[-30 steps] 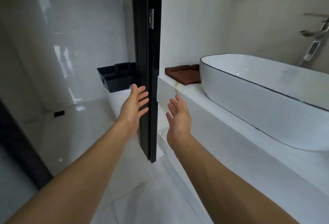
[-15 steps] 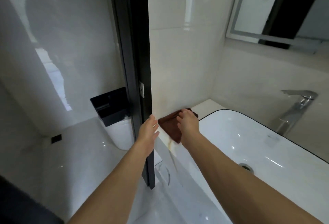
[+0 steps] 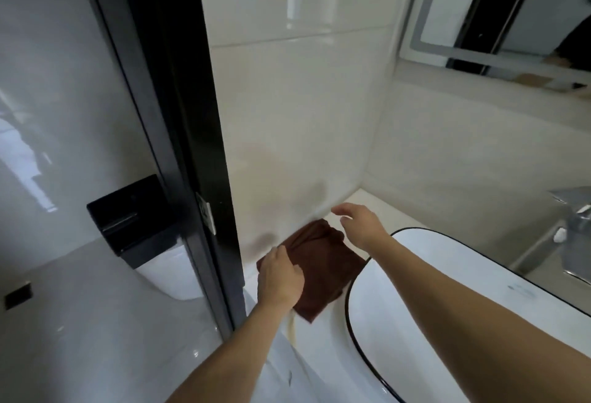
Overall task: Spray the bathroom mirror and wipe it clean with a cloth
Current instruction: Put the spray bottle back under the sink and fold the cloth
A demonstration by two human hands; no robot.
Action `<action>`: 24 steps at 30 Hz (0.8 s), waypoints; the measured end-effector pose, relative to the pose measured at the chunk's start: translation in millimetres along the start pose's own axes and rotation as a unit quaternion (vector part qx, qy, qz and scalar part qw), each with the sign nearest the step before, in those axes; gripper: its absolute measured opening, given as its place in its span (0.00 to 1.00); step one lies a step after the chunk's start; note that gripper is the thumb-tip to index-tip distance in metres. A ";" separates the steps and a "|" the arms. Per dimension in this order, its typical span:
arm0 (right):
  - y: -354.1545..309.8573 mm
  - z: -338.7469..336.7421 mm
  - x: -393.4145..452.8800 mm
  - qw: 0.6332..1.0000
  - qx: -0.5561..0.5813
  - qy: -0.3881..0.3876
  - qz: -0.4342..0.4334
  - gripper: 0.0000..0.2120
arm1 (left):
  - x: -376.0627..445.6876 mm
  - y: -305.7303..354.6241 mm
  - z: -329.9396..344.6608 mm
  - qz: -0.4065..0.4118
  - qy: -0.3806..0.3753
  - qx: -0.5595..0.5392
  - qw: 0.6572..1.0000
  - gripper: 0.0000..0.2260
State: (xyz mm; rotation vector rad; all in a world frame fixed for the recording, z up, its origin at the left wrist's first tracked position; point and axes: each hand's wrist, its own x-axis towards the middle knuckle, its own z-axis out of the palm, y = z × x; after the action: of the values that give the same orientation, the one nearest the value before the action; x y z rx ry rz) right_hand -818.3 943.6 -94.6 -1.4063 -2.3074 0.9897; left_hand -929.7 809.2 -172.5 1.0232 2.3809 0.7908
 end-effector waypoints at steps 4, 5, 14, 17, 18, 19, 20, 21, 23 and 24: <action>8.7 9.5 45.5 0.978 -0.164 -0.111 -0.062 0.22 | 28.6 2.1 25.3 0.009 0.026 0.136 0.990 0.22; 9.6 13.6 55.6 0.968 -0.194 -0.141 -0.078 0.23 | 33.9 4.9 30.7 0.003 0.027 0.171 0.985 0.21; 27.0 48.8 102.3 0.872 -0.358 -0.287 -0.172 0.32 | 58.0 6.5 56.2 -0.006 0.075 0.290 0.954 0.10; 26.5 52.9 108.7 0.835 -0.419 -0.273 -0.228 0.35 | 61.1 5.6 52.1 0.007 0.088 0.278 0.956 0.09; 27.0 54.7 109.4 0.824 -0.436 -0.269 -0.243 0.35 | 61.4 6.0 50.6 0.017 0.098 0.288 0.952 0.09; 27.5 55.9 109.3 0.815 -0.448 -0.266 -0.254 0.36 | 61.0 6.8 50.7 0.025 0.093 0.299 0.949 0.09; 28.0 56.9 109.1 0.809 -0.457 -0.261 -0.262 0.36 | 59.3 7.4 51.4 0.035 0.090 0.314 0.944 0.10; 28.2 58.1 108.4 0.807 -0.461 -0.252 -0.268 0.36 | 56.6 8.3 51.1 0.039 0.085 0.323 0.942 0.10; 27.2 59.3 106.3 0.808 -0.466 -0.237 -0.272 0.34 | 50.8 9.3 49.0 0.034 0.080 0.322 0.943 0.11; 26.7 59.5 105.5 0.807 -0.470 -0.230 -0.272 0.33 | 47.8 7.7 48.3 0.029 0.077 0.319 0.944 0.12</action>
State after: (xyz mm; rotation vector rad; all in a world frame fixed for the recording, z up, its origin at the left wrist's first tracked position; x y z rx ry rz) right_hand -884.6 1017.5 -168.9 -0.5782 -3.5202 -0.0842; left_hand -928.3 865.7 -211.1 1.3092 2.8319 0.0934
